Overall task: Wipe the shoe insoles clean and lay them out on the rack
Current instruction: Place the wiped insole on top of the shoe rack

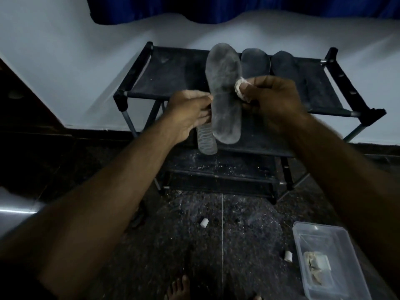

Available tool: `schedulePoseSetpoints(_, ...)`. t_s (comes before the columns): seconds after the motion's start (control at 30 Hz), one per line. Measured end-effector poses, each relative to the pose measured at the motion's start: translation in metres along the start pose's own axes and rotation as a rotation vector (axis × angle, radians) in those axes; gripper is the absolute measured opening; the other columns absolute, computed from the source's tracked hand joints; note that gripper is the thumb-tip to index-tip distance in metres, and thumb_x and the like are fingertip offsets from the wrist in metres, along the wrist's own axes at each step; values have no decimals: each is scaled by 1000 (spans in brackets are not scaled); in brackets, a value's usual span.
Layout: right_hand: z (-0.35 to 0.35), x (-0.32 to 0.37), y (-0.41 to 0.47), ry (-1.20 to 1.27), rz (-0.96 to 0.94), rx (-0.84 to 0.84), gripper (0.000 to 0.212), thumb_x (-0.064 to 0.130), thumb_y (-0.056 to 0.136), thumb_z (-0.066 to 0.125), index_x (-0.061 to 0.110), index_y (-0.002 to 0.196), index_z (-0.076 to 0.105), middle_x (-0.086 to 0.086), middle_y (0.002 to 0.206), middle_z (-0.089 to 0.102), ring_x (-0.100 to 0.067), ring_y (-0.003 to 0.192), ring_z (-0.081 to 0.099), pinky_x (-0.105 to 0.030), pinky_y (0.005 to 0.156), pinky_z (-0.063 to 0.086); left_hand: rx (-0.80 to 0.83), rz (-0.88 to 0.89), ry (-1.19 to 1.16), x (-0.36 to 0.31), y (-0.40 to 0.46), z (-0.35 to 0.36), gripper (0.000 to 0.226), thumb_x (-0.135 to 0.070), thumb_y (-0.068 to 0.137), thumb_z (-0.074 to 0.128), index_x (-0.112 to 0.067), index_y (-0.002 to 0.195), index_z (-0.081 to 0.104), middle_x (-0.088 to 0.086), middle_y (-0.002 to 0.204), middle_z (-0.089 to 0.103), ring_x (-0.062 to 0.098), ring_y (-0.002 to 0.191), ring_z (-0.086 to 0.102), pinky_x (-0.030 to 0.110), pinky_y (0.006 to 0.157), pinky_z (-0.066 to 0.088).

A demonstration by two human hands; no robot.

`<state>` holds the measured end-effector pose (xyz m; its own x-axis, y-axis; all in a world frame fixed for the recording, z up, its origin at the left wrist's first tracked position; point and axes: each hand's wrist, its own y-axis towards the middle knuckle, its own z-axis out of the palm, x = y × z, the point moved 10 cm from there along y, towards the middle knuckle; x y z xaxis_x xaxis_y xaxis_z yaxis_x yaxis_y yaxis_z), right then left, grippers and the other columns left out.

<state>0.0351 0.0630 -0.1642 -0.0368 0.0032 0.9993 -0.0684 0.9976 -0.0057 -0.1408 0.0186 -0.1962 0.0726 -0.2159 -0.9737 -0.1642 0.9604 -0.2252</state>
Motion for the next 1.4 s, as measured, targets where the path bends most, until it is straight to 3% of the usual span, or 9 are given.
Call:
schedulePoseSetpoints(0.1, 5, 6, 25, -22, 1, -7, 7, 10, 88, 68, 10, 81, 67, -2, 88, 67, -10, 78, 66, -18, 64, 57, -21, 6, 11, -10, 38, 0, 8, -15, 96, 61, -11, 99, 67, 8, 107, 69, 20, 101, 65, 22, 79, 56)
schedulePoseSetpoints(0.3, 8, 10, 71, -79, -1, -24, 10, 13, 86, 72, 7, 80, 67, -1, 74, 65, -8, 66, 64, -17, 63, 57, -20, 1, 21, -27, 85, 8, 5, -13, 96, 60, -9, 97, 63, 3, 92, 64, 13, 88, 63, 15, 60, 53)
schedulePoseSetpoints(0.47, 11, 17, 106, -192, -14, -18, 20, 12, 85, 73, -1, 99, 69, -5, 80, 64, -17, 83, 67, -29, 80, 59, -44, -60, 55, -28, 112, 9, 35, -5, 97, 56, -1, 131, 51, 9, 110, 61, 19, 114, 61, 17, 64, 56)
schedulePoseSetpoints(0.77, 22, -5, 107, -437, 19, 100, 9, 9, 96, 57, 2, 94, 63, 1, 72, 52, -6, 62, 53, -8, 45, 42, -61, -59, 68, -19, 122, 7, 18, -3, 96, 56, -5, 114, 55, 2, 85, 62, 8, 75, 61, 14, 52, 54)
schedulePoseSetpoints(1.0, 24, -14, 96, -323, 90, 85, 32, 10, 99, 52, 13, 67, 49, 15, 30, 48, 6, 35, 51, -7, 53, 45, -68, -45, 67, -19, 123, 8, 31, -1, 96, 56, -4, 126, 51, 5, 92, 62, 9, 74, 61, 15, 52, 54)
schedulePoseSetpoints(1.07, 23, -13, 95, -332, 87, 68, 27, 11, 98, 54, 9, 72, 55, 15, 38, 55, 4, 40, 54, -9, 58, 48, -71, -47, 82, -19, 120, 9, 24, -5, 97, 56, -6, 120, 52, 3, 88, 60, 8, 74, 59, 14, 53, 54)
schedulePoseSetpoints(1.13, 19, -9, 94, -338, 57, 35, 14, 11, 97, 57, 0, 96, 66, 1, 74, 68, -4, 59, 59, -17, 67, 51, -79, -58, 150, -21, 114, 9, 10, -15, 100, 53, -7, 106, 56, 2, 84, 58, 6, 72, 57, 12, 53, 51)
schedulePoseSetpoints(1.27, -6, 5, 87, -364, -21, -42, 29, 8, 93, 60, -6, 119, 61, -13, 108, 65, -10, 79, 67, -22, 77, 56, -184, 63, 164, -38, 95, -15, 31, -24, 99, 56, 2, 116, 56, 11, 91, 67, 14, 74, 68, 17, 54, 55)
schedulePoseSetpoints(1.4, -20, 21, 60, -184, -114, -68, 25, 5, 92, 60, 16, 70, 65, 3, 70, 63, -1, 50, 59, -17, 57, 52, -242, 202, 28, -36, 51, -41, 20, -18, 99, 54, -4, 110, 62, 11, 93, 71, 19, 78, 73, 20, 65, 56)
